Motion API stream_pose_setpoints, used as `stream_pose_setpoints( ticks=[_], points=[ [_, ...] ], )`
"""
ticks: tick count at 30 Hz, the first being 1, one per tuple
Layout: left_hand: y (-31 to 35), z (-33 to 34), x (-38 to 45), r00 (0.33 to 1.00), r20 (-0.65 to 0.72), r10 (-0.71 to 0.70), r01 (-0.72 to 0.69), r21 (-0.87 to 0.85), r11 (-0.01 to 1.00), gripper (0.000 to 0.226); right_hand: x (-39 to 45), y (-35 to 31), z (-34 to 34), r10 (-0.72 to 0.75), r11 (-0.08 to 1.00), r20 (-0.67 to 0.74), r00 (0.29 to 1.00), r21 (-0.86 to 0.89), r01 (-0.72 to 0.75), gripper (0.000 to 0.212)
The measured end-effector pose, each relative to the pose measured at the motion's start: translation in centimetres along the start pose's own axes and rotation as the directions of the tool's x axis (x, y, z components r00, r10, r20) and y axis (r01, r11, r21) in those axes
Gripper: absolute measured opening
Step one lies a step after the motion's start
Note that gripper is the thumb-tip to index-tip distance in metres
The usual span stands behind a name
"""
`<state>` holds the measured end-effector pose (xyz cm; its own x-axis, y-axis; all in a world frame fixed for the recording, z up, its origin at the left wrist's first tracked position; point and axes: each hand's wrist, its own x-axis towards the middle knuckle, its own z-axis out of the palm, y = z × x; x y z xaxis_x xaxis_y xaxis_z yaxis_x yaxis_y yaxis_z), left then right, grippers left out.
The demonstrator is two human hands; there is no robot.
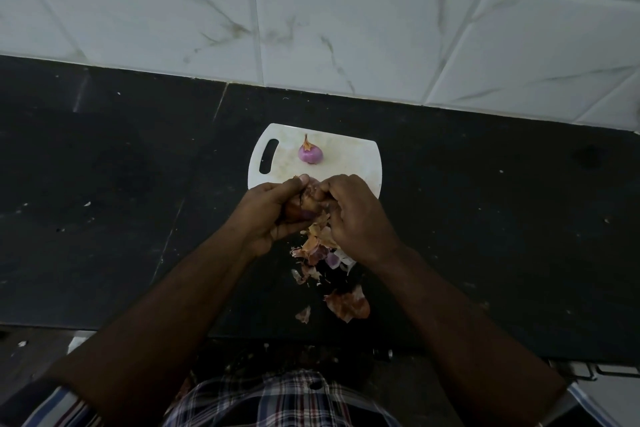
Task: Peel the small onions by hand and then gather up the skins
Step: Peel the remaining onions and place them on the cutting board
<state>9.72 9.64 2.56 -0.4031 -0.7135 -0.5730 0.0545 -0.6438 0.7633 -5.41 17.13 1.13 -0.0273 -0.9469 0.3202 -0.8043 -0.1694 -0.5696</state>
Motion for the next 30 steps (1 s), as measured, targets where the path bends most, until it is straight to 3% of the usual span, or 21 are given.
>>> stream_pose_setpoints(
  ticks=[3,7,9,16,23,30],
  points=[
    [0.5,-0.6,0.0,1.0,-0.008,-0.006,0.006,-0.055,0.998,0.04,-0.8,0.7,-0.2,0.052,0.997,0.023,0.998,0.06,-0.053,0.016],
    [0.3,-1.1,0.1,0.999,0.039,-0.03,0.034,-0.102,0.994,0.044,0.0,0.8,-0.9,0.213,0.968,-0.12,0.97,0.158,-0.194,0.019],
    [0.0,-1.2,0.2,0.998,0.061,-0.029,0.037,-0.118,0.992,0.048,0.7,0.3,-1.1,0.268,0.954,-0.104,0.958,0.166,-0.249,0.02],
    [-0.7,-0.8,0.3,0.997,0.068,0.041,-0.029,-0.17,0.985,0.045,1.3,-0.9,-0.3,0.296,0.952,-0.078,0.952,0.108,-0.287,0.025],
    [-1.3,-0.5,0.5,0.993,0.013,0.118,-0.116,-0.116,0.986,0.066,0.9,-1.1,0.7,0.217,0.972,-0.163,0.963,-0.059,-0.229,0.015],
    [-1.0,-1.1,0.3,0.975,0.188,0.119,-0.076,-0.22,0.973,0.056,1.5,0.5,-0.3,0.409,0.913,-0.151,0.9,0.047,-0.406,0.014]
  ],
)
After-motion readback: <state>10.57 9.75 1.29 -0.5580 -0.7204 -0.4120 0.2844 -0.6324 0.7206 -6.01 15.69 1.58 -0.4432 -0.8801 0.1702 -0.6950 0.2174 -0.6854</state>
